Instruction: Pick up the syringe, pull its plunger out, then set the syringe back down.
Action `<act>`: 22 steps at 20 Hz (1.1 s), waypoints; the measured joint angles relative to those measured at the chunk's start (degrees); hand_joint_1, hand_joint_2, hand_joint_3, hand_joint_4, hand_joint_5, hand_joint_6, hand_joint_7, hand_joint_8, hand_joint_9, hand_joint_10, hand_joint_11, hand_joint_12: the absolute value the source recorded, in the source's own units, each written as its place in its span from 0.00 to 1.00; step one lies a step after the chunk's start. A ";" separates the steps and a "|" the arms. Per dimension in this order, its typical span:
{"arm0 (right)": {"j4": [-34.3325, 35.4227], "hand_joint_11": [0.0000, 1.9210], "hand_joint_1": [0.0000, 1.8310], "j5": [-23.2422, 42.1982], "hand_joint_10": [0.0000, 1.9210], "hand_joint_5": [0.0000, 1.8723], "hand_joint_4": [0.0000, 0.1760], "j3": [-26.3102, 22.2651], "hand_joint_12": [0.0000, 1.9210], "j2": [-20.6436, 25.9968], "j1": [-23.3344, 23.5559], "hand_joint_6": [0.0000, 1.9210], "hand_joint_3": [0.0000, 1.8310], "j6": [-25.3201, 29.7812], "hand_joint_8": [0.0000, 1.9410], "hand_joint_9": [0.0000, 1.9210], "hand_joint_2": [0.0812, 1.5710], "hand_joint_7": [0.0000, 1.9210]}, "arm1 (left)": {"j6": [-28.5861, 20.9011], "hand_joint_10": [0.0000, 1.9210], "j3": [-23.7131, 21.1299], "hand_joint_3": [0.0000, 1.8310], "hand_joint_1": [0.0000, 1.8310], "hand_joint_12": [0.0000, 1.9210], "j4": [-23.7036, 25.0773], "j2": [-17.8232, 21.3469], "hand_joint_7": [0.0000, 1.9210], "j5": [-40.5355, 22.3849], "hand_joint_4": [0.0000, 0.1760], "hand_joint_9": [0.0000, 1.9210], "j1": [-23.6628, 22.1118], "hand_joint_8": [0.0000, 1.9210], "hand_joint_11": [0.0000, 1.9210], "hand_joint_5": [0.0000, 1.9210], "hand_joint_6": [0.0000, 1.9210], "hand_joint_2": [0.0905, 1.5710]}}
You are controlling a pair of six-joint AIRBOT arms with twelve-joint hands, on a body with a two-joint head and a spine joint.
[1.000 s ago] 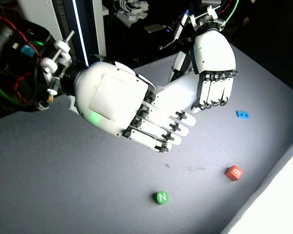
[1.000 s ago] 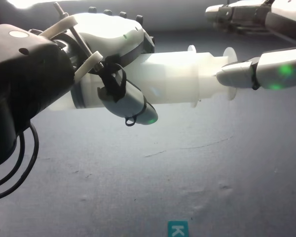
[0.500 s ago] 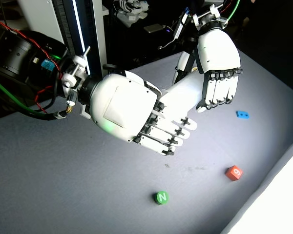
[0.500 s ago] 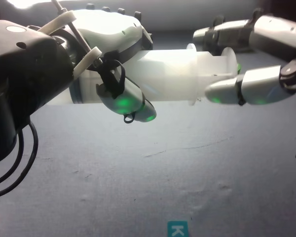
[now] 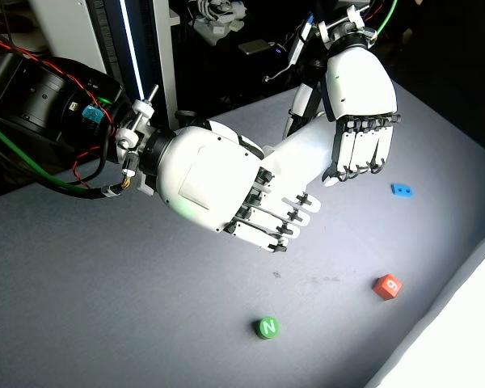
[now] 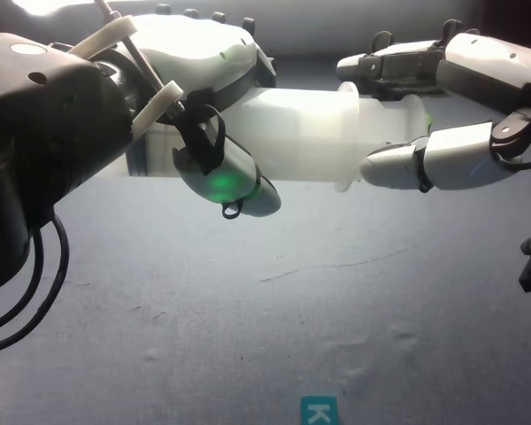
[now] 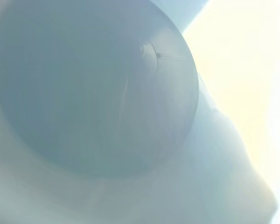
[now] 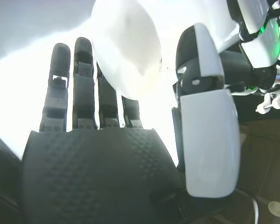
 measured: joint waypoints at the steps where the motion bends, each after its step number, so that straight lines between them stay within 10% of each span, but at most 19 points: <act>1: 0.07 0.00 0.53 0.09 0.00 0.19 0.00 0.09 0.50 0.00 0.00 0.01 0.00 0.02 0.00 0.23 0.63 0.23 | 0.00 0.51 0.00 0.00 0.67 0.63 -0.04 0.00 0.40 -0.02 0.00 0.38 0.00 0.79 0.25 0.51 0.43 0.74; 2: 0.09 0.00 0.49 0.11 0.00 0.19 0.00 0.13 0.50 0.00 0.00 0.01 0.00 0.00 0.00 0.23 0.64 0.22 | 0.00 0.75 0.00 0.00 0.73 0.62 -0.04 0.00 0.39 -0.07 0.00 0.34 -0.02 0.80 0.25 0.48 0.46 0.75; 3: 0.07 0.00 0.47 0.11 0.00 0.18 0.00 0.13 0.50 0.00 0.00 0.00 0.00 0.00 0.00 0.22 0.65 0.21 | 0.02 0.78 0.00 0.00 0.73 0.63 -0.13 0.00 0.37 -0.07 0.00 0.32 -0.26 0.83 0.24 0.46 0.49 0.77; 15: -0.09 0.00 0.52 0.35 0.01 0.22 0.00 0.13 0.54 -0.37 -0.42 0.02 0.00 0.70 0.02 0.25 0.66 0.25 | 0.63 0.91 0.17 0.00 0.71 0.80 -0.59 0.00 0.25 -0.70 0.00 0.25 -0.79 0.92 0.19 0.39 0.60 0.83; 17: -0.04 0.07 0.55 0.61 0.13 0.29 0.00 0.13 0.60 -0.37 -0.42 0.27 0.00 0.92 0.17 0.33 0.71 0.35 | 0.63 0.86 0.17 0.00 0.72 0.74 -0.63 0.00 0.28 -0.70 0.00 0.29 -0.81 0.87 0.21 0.41 0.57 0.80; 18: -0.07 0.12 0.61 0.79 0.30 0.42 0.00 0.13 0.67 -0.37 -0.42 0.56 0.00 0.92 0.58 0.35 0.75 0.38 | 0.63 0.85 0.17 0.00 0.72 0.73 -0.79 0.00 0.30 -0.66 0.00 0.30 -0.81 0.86 0.22 0.42 0.56 0.80; 22: -0.17 0.21 0.63 1.49 0.48 0.41 0.14 0.07 0.71 -0.37 -0.37 0.68 0.00 0.74 0.68 0.38 0.77 0.40 | 0.44 0.84 0.17 0.00 0.72 0.72 -1.57 0.00 0.32 -0.50 0.00 0.31 -0.85 0.83 0.22 0.43 0.55 0.79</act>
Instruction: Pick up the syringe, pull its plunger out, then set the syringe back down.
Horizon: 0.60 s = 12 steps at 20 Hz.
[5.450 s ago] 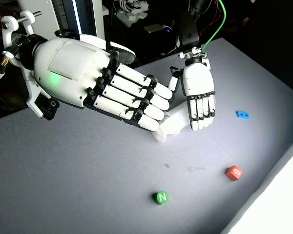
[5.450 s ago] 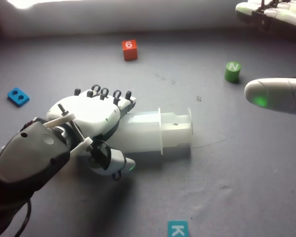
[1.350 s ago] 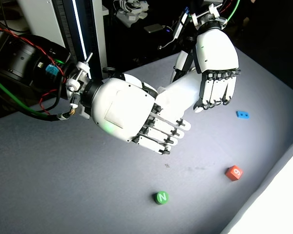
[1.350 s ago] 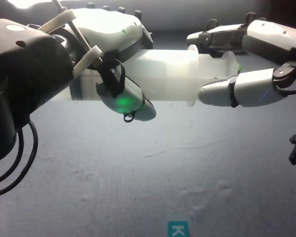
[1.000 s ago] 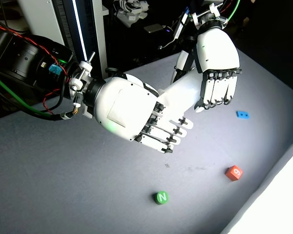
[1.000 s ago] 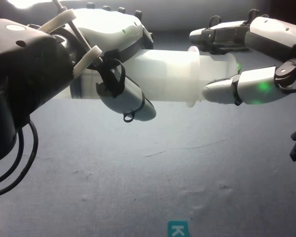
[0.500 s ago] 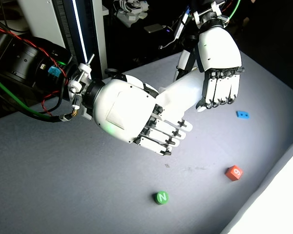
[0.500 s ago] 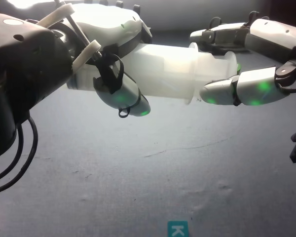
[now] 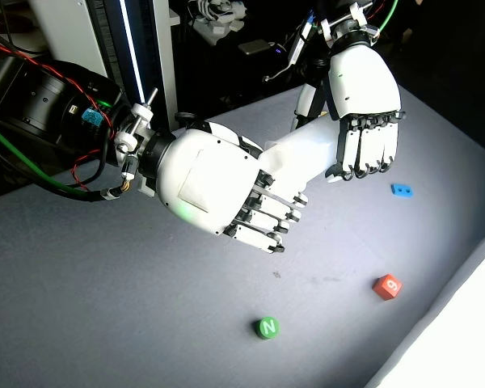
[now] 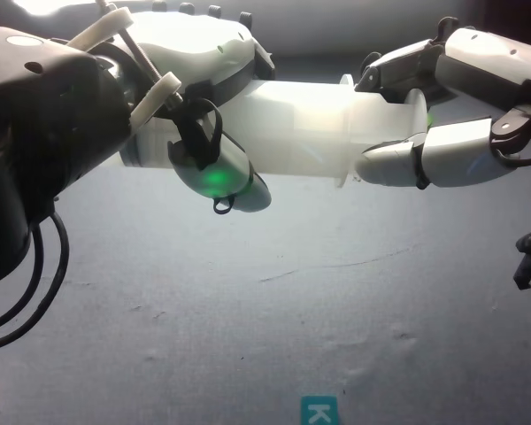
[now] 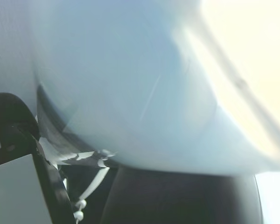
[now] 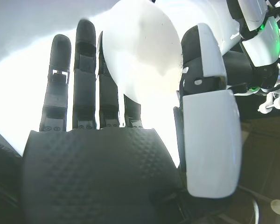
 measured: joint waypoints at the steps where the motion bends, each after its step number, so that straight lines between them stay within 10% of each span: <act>1: 0.00 0.27 0.71 0.02 0.69 0.37 0.00 0.02 0.75 0.00 0.00 0.68 0.00 -0.02 0.68 0.40 0.76 0.41 | 0.00 0.83 0.00 0.00 0.73 0.71 0.02 0.00 0.33 -0.02 0.00 0.32 -0.07 0.82 0.22 0.43 0.55 0.78; 12: -0.02 0.26 0.72 -0.07 0.79 0.36 0.00 -0.20 0.81 1.11 0.13 0.71 0.00 -0.31 0.76 0.37 0.78 0.36 | -0.26 0.85 -0.02 0.00 0.72 0.72 0.00 -0.02 0.31 0.26 0.00 0.30 -0.48 0.85 0.21 0.42 0.56 0.79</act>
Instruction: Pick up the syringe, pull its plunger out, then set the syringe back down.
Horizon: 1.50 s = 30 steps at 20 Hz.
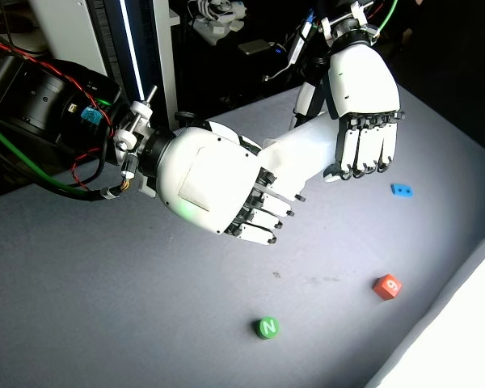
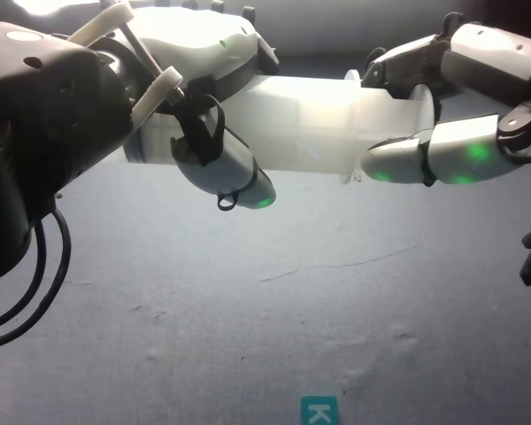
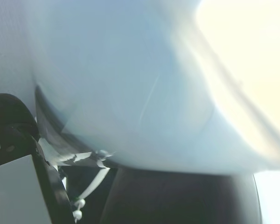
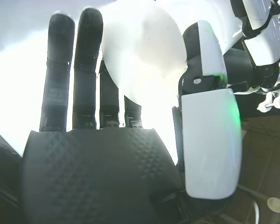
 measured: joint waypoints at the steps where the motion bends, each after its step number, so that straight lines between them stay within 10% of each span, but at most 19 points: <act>1: -0.04 0.27 0.73 -0.17 0.78 0.35 0.00 -0.17 0.80 0.52 0.00 0.72 0.00 0.02 0.76 0.37 0.78 0.36 | -0.11 0.85 0.00 0.00 0.72 0.73 0.02 0.00 0.31 0.28 0.00 0.30 -0.07 0.85 0.21 0.42 0.56 0.79; 24: -0.83 0.29 0.62 -9.94 0.67 0.33 0.00 -5.60 0.80 15.26 4.70 0.76 0.00 -1.38 0.76 0.35 0.81 0.38 | -0.81 0.82 -0.35 0.00 0.73 0.68 -0.39 -0.35 0.36 1.75 0.00 0.33 -0.70 0.79 0.24 0.42 0.56 0.77; 30: -1.09 0.28 0.72 -12.04 0.81 0.31 0.00 -5.70 0.83 17.68 5.68 0.76 0.00 -1.27 0.77 0.37 0.80 0.35 | -0.63 0.85 -0.35 0.00 0.72 0.72 -0.50 -0.35 0.31 1.60 0.00 0.30 -0.70 0.85 0.23 0.40 0.60 0.80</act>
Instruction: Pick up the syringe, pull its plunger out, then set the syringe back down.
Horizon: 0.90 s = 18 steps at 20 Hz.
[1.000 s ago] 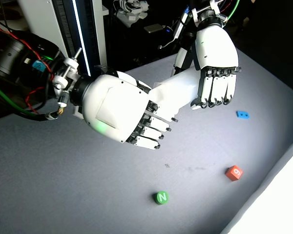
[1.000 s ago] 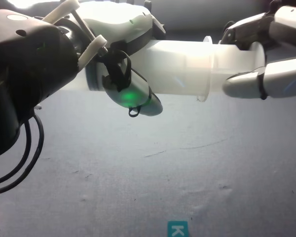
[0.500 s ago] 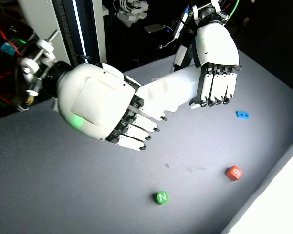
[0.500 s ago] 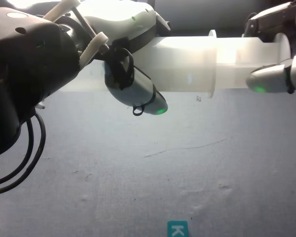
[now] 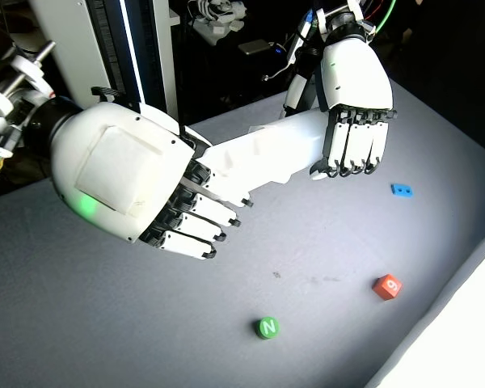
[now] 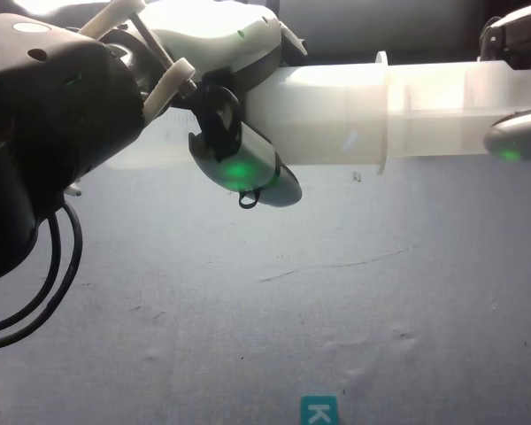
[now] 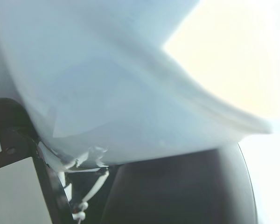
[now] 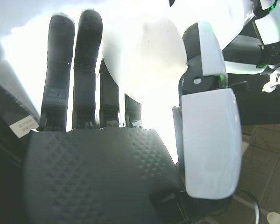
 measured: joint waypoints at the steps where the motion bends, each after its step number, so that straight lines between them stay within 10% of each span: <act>1: -0.02 0.28 0.72 -0.04 0.81 0.31 0.00 0.00 0.82 0.33 0.00 0.76 0.00 0.02 0.77 0.37 0.80 0.35 | 0.00 0.86 0.00 0.00 0.72 0.72 -0.09 0.00 0.31 -0.04 0.00 0.30 0.00 0.85 0.23 0.40 0.60 0.80; 9: -0.17 0.29 0.62 -0.68 0.68 0.35 0.00 0.00 0.80 2.29 0.02 0.74 0.00 0.55 0.77 0.36 0.80 0.38 | 0.07 0.84 0.02 0.00 0.72 0.72 -0.13 0.00 0.34 -0.46 0.00 0.31 -0.02 0.83 0.23 0.41 0.57 0.79; 14: -0.39 0.28 0.73 -1.18 0.80 0.34 0.00 0.00 0.82 3.56 -0.04 0.71 0.00 0.81 0.75 0.38 0.79 0.36 | 0.09 0.85 0.02 0.00 0.72 0.72 -0.42 0.00 0.33 -0.68 0.00 0.30 -0.02 0.85 0.22 0.38 0.62 0.80; 16: -0.39 0.29 0.62 -1.29 0.68 0.34 0.00 0.00 0.81 3.93 -0.02 0.75 0.00 0.92 0.75 0.35 0.80 0.39 | 0.28 0.84 0.00 0.00 0.72 0.70 -0.61 0.00 0.34 -0.81 0.00 0.31 -0.11 0.83 0.24 0.40 0.58 0.79; 18: -0.42 0.29 0.72 -1.60 0.79 0.32 0.00 0.00 0.81 4.55 0.02 0.75 0.00 1.07 0.78 0.37 0.79 0.35 | 0.33 0.84 0.00 0.00 0.73 0.70 -0.63 0.00 0.35 -0.83 0.00 0.32 -0.22 0.82 0.24 0.40 0.59 0.79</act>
